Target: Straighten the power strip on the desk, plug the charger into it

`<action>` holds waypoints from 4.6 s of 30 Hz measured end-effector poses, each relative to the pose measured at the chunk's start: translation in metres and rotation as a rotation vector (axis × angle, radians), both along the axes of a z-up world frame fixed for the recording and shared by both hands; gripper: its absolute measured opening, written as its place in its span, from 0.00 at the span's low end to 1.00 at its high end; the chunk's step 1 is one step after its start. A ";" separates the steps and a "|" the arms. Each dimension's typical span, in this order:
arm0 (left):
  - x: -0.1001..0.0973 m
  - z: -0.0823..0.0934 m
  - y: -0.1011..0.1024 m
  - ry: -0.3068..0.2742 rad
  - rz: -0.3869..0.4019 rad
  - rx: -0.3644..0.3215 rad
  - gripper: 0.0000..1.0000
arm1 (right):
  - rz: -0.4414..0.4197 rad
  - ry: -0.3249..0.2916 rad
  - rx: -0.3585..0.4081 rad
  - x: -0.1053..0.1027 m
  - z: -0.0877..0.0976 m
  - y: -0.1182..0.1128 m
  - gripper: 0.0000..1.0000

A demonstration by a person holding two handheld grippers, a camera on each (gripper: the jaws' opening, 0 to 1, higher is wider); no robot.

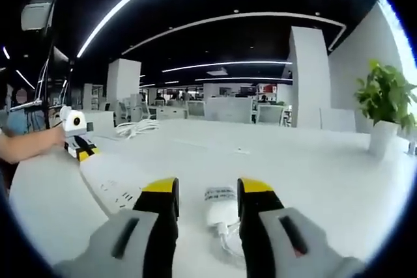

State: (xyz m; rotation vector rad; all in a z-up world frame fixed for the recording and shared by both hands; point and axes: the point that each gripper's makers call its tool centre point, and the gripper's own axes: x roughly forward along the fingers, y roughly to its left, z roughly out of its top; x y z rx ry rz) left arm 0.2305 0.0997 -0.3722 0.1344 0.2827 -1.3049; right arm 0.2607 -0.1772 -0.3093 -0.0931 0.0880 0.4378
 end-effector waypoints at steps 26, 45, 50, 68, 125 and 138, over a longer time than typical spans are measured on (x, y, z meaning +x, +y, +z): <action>-0.001 0.000 -0.001 0.000 0.000 0.000 0.13 | -0.043 0.032 -0.054 0.005 -0.017 -0.003 0.35; 0.001 0.000 0.000 0.001 0.000 -0.001 0.13 | -0.076 0.097 -0.115 0.011 -0.038 -0.002 0.31; 0.000 0.000 0.000 0.001 -0.001 -0.001 0.13 | -0.083 0.099 -0.109 0.012 -0.038 -0.004 0.31; 0.000 0.000 0.001 0.001 -0.001 -0.002 0.13 | -0.100 0.149 -0.119 0.018 -0.041 -0.003 0.31; -0.001 0.000 0.001 0.001 -0.001 -0.003 0.13 | -0.062 0.155 -0.203 0.013 -0.047 0.001 0.28; -0.001 0.000 0.001 0.002 -0.001 -0.003 0.13 | -0.070 0.169 -0.212 0.004 -0.048 -0.003 0.28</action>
